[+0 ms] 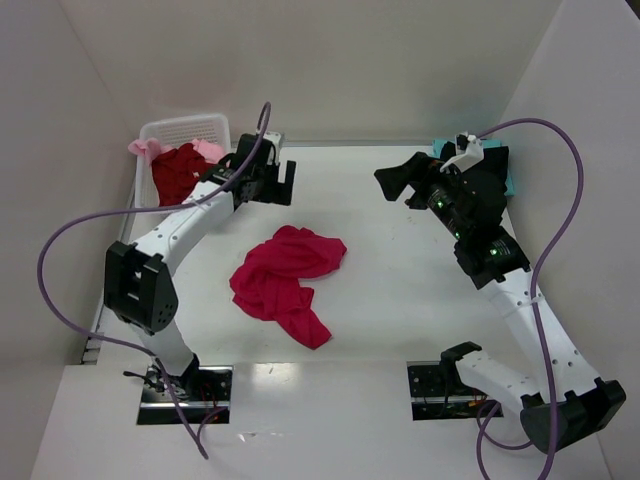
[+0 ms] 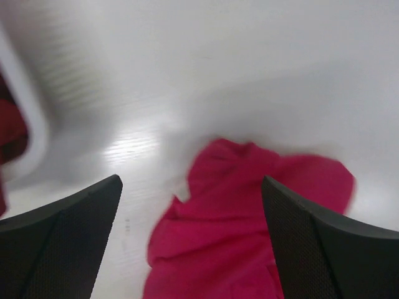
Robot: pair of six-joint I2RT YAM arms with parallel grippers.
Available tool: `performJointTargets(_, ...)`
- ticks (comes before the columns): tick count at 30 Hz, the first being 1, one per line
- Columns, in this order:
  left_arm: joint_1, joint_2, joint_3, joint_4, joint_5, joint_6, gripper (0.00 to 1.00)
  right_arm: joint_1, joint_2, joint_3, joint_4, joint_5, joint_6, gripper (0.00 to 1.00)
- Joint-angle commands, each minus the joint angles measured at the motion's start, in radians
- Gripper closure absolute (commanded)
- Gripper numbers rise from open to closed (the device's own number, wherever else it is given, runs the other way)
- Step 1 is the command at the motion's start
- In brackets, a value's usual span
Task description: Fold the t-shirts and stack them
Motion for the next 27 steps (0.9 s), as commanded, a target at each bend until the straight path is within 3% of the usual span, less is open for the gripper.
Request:
performJointTargets(1,0.006,0.065,0.05,-0.009,-0.339,-0.007,0.0,0.004,0.0,-0.011,0.022,0.009,0.003,0.0)
performJointTargets(4,0.006,0.135,0.075,0.0,-0.389,0.033,0.0,0.004,0.0,-0.011,0.022,0.009,0.003,0.0)
performJointTargets(17,0.078,0.313,0.121,0.076,-0.279,-0.007,0.0,0.004,0.01,-0.001,0.031,0.029,-0.006,0.0)
performJointTargets(27,0.196,0.278,0.058,0.086,-0.279,-0.027,0.0,0.004,0.048,0.008,0.031,0.018,-0.006,0.0)
